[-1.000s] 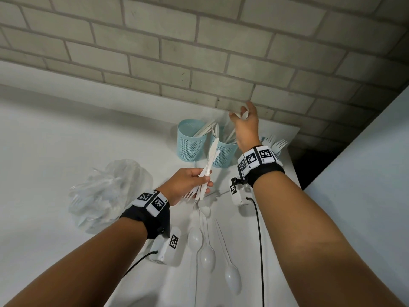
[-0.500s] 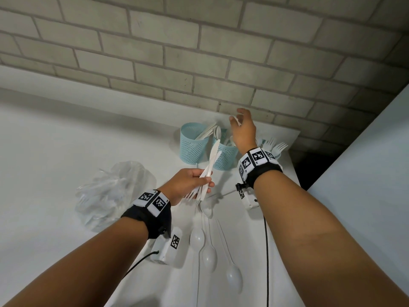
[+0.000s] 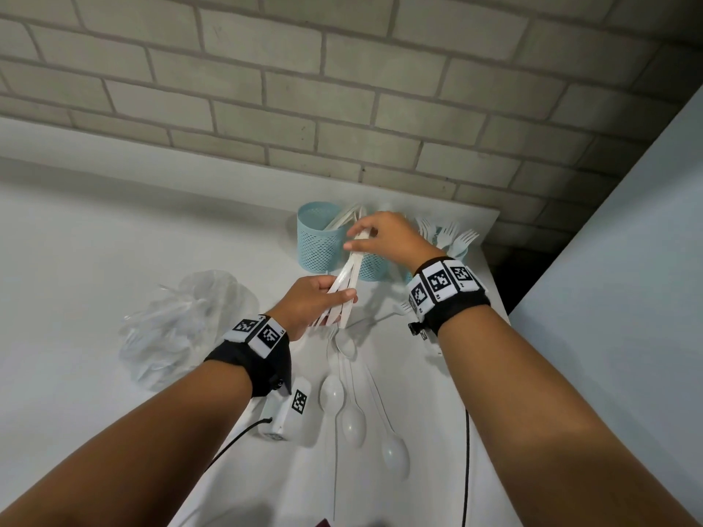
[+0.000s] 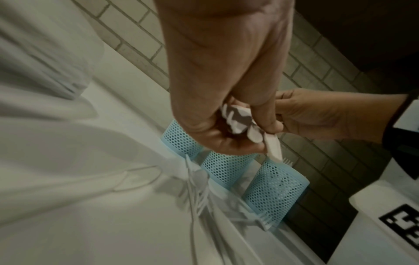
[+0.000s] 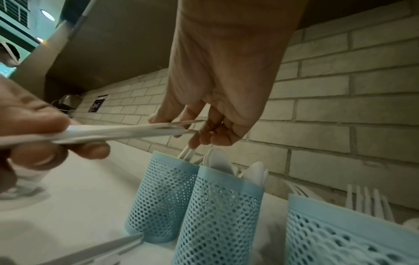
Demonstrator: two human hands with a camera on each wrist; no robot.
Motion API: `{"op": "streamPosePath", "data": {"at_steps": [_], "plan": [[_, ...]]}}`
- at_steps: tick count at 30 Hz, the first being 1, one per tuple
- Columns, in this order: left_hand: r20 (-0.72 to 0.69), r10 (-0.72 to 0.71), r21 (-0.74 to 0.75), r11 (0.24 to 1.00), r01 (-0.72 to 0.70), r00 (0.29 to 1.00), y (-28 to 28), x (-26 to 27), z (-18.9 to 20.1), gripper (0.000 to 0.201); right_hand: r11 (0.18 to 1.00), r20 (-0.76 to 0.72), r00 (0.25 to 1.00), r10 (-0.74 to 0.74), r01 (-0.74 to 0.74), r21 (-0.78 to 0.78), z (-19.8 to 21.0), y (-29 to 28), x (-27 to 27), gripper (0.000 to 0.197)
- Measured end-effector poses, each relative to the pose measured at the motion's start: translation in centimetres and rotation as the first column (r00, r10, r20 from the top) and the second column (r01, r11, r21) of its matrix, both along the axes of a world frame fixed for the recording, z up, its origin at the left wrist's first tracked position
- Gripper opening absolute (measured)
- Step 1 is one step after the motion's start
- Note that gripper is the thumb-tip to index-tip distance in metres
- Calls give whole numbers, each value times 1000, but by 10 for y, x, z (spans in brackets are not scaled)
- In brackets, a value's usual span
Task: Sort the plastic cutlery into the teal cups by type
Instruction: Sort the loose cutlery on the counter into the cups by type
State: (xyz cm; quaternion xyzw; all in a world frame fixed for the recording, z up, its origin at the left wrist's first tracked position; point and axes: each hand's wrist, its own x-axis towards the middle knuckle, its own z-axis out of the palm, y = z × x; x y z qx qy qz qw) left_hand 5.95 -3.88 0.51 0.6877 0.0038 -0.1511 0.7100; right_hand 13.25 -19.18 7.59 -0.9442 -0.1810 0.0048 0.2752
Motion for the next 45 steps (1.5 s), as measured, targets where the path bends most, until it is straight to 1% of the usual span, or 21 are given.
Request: {"op": "streamPosePath", "data": {"at_steps": [2,5,7,10,13,15,17,19,22,24,26,29,31,35,39,42,43,45], "plan": [[9,13,15,1000,-13,1000,1,-1,0,13,1000,-35,999,-9,9,-7,3,-2,-2,36],[24,26,0,1000,-26,999,2,-3,0,19,995,-101,995,-24,33,92,5,-4,-4,45],[23,29,-34,999,-28,999,2,-4,1,19,981,-137,990,-45,70,180,6,-7,-5,47],[17,6,-69,998,-5,1000,5,-4,4,15,928,-183,979,-93,152,341,2,-13,-4,48],[5,-17,-78,997,17,1000,5,-5,6,17,880,-254,965,-64,175,442,-1,-16,-5,42],[-9,-29,-87,996,28,1000,4,-5,7,18,871,-284,959,-21,157,465,0,-16,-8,30],[-33,-35,-109,994,31,999,3,-5,7,20,866,-301,953,-3,153,476,0,-15,-9,24],[-71,-25,-129,991,15,997,3,-6,7,24,867,-308,951,-14,165,470,0,-17,-9,18],[-123,-17,-199,980,-8,992,7,-8,6,25,847,-321,944,-79,233,478,-2,-22,-6,7],[-152,-40,-268,963,-3,988,12,-7,4,29,808,-338,934,-114,285,516,-5,-27,-4,9],[-167,-44,-311,950,-10,985,15,-7,3,29,774,-362,924,-122,317,548,-6,-30,-3,5],[-171,-10,-376,925,-56,985,14,-7,5,28,767,-381,918,-111,322,554,-10,-32,-5,9],[-184,38,-404,908,-111,982,13,-5,6,30,754,-402,912,-82,321,573,-12,-34,-7,3],[-174,158,-378,901,-214,972,15,0,4,31,704,-449,892,-51,351,617,-16,-40,-10,5],[-130,193,-364,903,-228,973,14,-1,1,23,715,-463,883,-72,369,594,-21,-44,-11,7],[-124,191,-372,901,-224,974,14,-2,-1,24,701,-462,884,-73,375,607,-22,-45,-13,9],[-125,190,-375,900,-224,974,13,-2,-1,27,683,-462,884,-73,381,623,-22,-45,-13,12],[-126,191,-379,897,-225,973,13,-3,0,29,615,-468,882,-51,397,681,-22,-46,-14,18]]}}
